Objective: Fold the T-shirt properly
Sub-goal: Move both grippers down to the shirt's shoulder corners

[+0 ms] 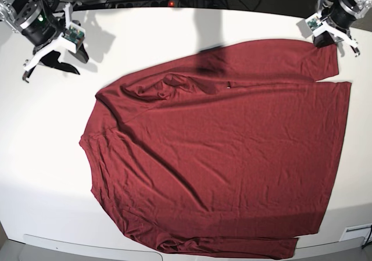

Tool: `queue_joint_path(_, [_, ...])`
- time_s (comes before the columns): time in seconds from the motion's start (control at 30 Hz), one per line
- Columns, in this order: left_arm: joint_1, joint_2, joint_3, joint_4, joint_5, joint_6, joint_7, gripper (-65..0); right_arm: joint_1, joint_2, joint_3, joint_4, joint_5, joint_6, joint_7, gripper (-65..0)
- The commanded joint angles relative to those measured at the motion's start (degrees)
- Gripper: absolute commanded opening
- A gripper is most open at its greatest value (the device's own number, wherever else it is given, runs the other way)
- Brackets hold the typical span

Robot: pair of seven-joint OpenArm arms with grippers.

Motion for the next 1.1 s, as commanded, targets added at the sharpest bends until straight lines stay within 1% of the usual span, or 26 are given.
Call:
queue_joint_path(0.0, [0.7, -0.5, -0.2, -1.0, 2.5, -2.1, 3.4, -63.7, 0.0, 0.7, 0.0, 0.8, -0.2, -0.2, 1.0, -45.4])
queue_joint_path(0.07, [0.7, -0.5, -0.2, -1.0, 3.3, -2.1, 3.4, -65.0, 0.0, 0.7, -0.7, 0.8, -0.2, 1.0, 1.0, -45.4])
queue_joint_path(0.17, [0.9, -0.5, -0.2, -1.0, 4.6, -2.1, 3.8, -65.0, 0.5, 0.6, -2.0, 0.8, -0.4, 1.1, 1.6, -45.4])
queue_joint_path(0.2, [0.9, -0.5, -0.2, -1.0, 4.7, -2.1, 3.9, -65.0, 1.0, 0.6, -2.6, 0.8, -1.4, 1.0, 2.0, -44.2])
queue_joint_path(0.3, [1.0, -0.4, -0.2, -1.0, 4.4, -2.1, 4.1, -65.0, 4.6, 0.3, -5.4, 0.8, -4.9, 1.0, 2.3, -32.0])
queue_joint_path(0.33, [1.0, -0.4, -0.2, -1.0, 4.4, -2.1, 4.5, -65.0, 5.9, 0.0, -6.6, 0.8, -5.8, 1.0, 2.3, -29.4])
queue_joint_path(0.37, [1.0, -0.3, -0.2, -1.0, 4.5, -2.1, 5.2, -65.0, 7.2, -0.4, -7.8, 0.7, -6.4, 1.0, 2.3, -28.9])
queue_joint_path(0.5, [1.0, -0.3, -0.2, -0.9, 4.5, -2.1, 8.2, -65.0, 12.4, -0.5, -15.1, -1.9, -6.7, 1.1, 2.3, -28.9])
queue_joint_path(0.57, [1.0, -0.3, -0.2, -0.9, 4.5, -2.1, 9.0, -65.0, 16.0, -1.2, -19.6, -4.6, -9.7, 1.1, 2.2, -28.9])
queue_joint_path(0.63, [1.0, -0.3, -0.2, -0.9, 4.5, -2.1, 9.2, -65.0, 19.7, -2.8, -24.0, -7.9, -13.1, 1.1, 2.2, -28.9])
queue_joint_path(0.7, [1.0, -0.3, -0.2, -0.9, 4.5, -2.1, 9.1, -65.0, 23.0, -4.8, -27.7, -10.9, -15.3, 1.0, 2.2, -28.9])
queue_joint_path(0.77, [1.0, -0.3, -0.2, -0.9, 4.5, -2.1, 9.1, -65.0, 26.0, -6.5, -30.8, -13.4, -16.1, 1.1, 2.2, -28.9])
queue_joint_path(0.93, [1.0, -0.3, -0.2, -0.9, 4.5, -2.1, 9.1, -65.0, 32.5, -9.5, -36.5, -17.6, -16.5, 1.3, 1.2, -29.0])
queue_joint_path(1.03, [1.0, -0.3, -0.2, -0.9, 4.5, -2.1, 9.1, -65.0, 35.6, -10.9, -38.1, -19.9, -16.5, 4.7, -0.2, -29.0])
queue_joint_path(1.07, [1.0, -0.3, -0.2, -0.9, 4.5, -2.1, 8.9, -65.0, 36.5, -11.1, -38.5, -20.8, -16.5, 5.2, -0.2, -29.0])
